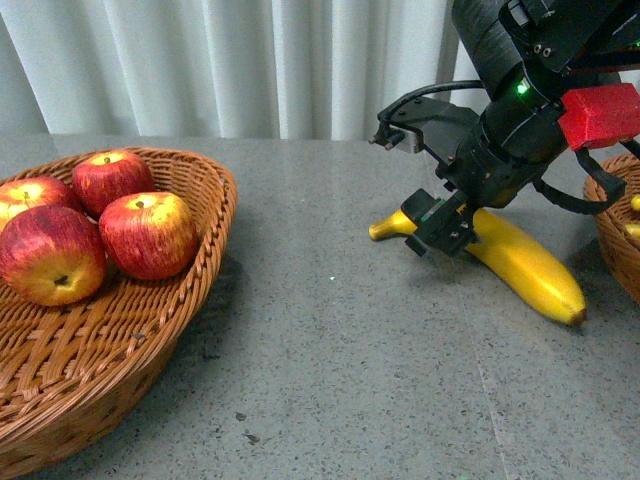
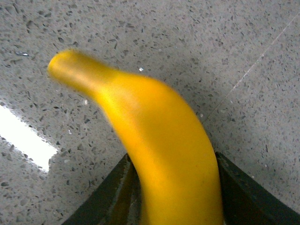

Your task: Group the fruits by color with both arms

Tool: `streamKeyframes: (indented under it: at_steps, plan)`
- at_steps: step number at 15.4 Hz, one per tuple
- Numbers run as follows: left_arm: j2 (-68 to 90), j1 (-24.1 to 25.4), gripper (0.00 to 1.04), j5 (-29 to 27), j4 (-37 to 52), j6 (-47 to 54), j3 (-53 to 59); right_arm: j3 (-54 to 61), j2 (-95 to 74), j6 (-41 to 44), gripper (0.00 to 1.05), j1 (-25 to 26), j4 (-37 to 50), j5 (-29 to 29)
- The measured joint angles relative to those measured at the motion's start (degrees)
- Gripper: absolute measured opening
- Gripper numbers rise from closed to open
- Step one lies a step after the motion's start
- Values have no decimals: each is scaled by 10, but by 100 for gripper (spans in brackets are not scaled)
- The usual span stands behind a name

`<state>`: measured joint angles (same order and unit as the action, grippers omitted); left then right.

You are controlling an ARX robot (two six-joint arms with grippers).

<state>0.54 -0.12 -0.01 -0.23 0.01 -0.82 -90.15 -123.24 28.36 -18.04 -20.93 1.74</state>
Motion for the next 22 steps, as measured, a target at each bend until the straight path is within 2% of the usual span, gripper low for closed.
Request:
streamKeyframes:
  at_steps: [1, 3, 7, 10, 12, 15, 19, 22]
  plan:
    - [0, 0, 98, 0, 0, 0, 0, 5, 3, 0, 44, 0, 3, 2]
    - [0, 0, 98, 0, 0, 0, 0, 8, 7, -7, 36, 0, 12, -5]
    - [0, 0, 98, 0, 0, 0, 0, 3, 48, -65, 36, 5, 63, -37]
    - [0, 0, 98, 0, 0, 0, 0, 2, 115, -152, 36, 49, 126, -90]
    - [0, 0, 98, 0, 0, 0, 0, 48, 176, -171, 35, 87, 154, -128]
    - [0, 0, 98, 0, 0, 0, 0, 144, 247, -144, 35, 156, 161, -166]
    - [0, 0, 98, 0, 0, 0, 0, 258, 315, -41, 35, 262, 179, -196]
    - [0, 0, 98, 0, 0, 0, 0, 294, 337, 24, 35, 302, 193, -214]
